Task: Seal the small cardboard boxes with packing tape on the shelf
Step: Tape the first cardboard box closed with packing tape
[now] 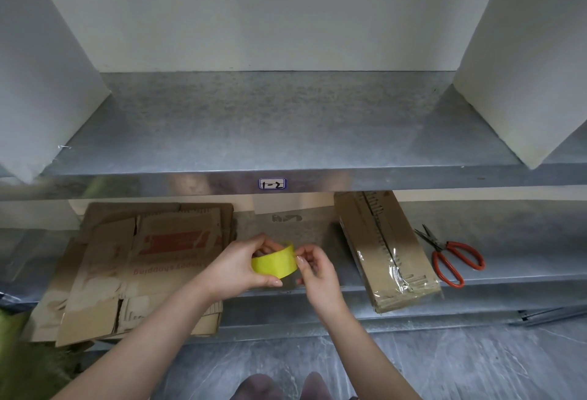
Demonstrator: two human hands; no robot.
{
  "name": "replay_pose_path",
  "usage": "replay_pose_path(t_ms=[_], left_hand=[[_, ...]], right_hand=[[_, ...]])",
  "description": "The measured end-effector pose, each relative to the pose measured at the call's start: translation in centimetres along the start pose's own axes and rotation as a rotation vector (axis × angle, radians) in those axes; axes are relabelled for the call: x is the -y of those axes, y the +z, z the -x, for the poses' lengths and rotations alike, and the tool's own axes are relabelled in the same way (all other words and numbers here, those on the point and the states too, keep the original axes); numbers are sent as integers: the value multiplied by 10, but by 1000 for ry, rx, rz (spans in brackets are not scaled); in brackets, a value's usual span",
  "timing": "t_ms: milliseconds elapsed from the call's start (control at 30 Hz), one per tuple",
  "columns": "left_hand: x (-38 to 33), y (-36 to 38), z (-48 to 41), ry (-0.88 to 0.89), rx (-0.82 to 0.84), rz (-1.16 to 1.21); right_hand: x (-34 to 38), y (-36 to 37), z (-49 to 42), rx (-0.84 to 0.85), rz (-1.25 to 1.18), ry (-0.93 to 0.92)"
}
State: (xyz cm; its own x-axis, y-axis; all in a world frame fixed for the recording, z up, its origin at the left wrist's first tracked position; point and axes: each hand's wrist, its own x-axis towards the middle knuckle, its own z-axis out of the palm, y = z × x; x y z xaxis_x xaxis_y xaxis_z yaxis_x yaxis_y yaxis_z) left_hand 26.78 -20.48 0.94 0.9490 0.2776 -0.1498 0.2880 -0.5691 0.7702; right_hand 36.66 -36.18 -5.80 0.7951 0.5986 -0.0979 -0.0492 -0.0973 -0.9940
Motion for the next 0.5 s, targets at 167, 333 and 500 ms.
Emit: replay_pose_path(t_ms=[167,333,500], left_hand=[[0,2,0,5,-24,22],[2,2,0,4,-25,18],[2,2,2,4,-21,24]], right_hand=[[3,0,-1,-30,50,-30],[3,1,0,-27,27,-27],[5,-1,2,-3,-133,37]])
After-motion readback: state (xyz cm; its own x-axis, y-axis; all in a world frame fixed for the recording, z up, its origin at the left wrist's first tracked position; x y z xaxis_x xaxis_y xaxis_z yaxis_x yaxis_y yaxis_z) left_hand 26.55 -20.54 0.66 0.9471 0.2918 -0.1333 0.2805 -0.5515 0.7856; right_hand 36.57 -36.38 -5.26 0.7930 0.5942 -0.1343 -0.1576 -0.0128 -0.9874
